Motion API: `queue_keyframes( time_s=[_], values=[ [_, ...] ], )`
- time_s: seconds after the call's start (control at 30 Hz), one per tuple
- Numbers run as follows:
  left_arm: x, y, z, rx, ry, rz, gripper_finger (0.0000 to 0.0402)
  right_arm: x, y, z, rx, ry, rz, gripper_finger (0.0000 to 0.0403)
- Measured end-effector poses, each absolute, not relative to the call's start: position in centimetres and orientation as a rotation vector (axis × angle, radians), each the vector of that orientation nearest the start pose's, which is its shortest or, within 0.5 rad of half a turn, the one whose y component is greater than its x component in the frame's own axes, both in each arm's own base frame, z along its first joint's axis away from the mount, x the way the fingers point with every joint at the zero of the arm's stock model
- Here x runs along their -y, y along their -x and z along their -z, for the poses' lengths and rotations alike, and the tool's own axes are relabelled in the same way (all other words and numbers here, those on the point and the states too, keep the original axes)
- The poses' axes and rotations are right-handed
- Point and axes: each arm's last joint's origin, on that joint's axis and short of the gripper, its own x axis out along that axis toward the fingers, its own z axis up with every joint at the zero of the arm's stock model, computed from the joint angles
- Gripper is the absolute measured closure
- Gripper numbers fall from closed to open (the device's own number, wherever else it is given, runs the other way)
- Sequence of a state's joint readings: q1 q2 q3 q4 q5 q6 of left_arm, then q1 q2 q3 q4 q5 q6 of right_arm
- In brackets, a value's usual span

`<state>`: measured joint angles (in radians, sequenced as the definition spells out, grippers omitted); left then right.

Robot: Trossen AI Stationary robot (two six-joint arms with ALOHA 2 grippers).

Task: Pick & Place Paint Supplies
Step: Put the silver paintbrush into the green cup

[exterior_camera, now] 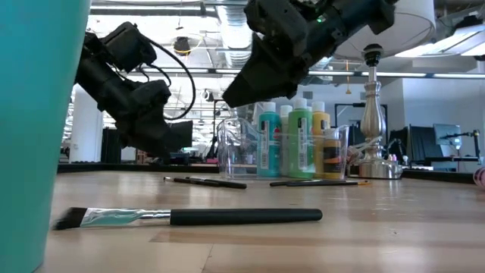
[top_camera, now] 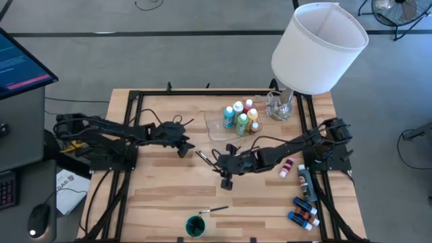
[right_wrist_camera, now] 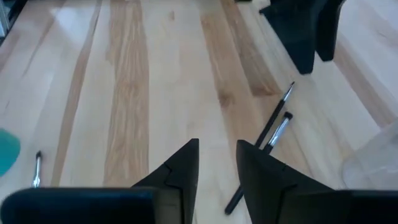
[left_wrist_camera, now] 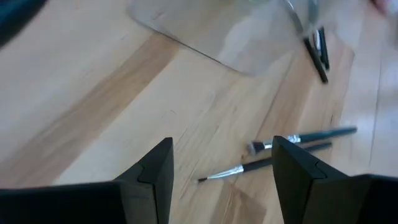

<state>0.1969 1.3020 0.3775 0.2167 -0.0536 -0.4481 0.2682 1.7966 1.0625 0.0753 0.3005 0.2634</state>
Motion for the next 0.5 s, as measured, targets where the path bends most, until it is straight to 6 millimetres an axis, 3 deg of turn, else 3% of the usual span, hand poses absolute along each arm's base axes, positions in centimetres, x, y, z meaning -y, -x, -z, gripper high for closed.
queue_keyframes(
  time_s=[0.17,0.33,0.5],
  values=[
    [-3.6,-21.5,-14.4,-0.622,0.376,-0.32,0.0238,-11.5,-35.7,-17.9,-0.631,0.009,0.102,0.0307],
    [-3.1,-21.3,-15.6,-0.566,0.31,-0.272,0.0238,-14.7,-34.7,-17.2,-0.638,0.195,-0.035,0.0306],
    [-3.0,-21.3,-16.4,-0.514,0.283,-0.254,0.0238,-17.3,-34.4,-18.4,-0.489,0.303,-0.142,0.0306]
  ],
)
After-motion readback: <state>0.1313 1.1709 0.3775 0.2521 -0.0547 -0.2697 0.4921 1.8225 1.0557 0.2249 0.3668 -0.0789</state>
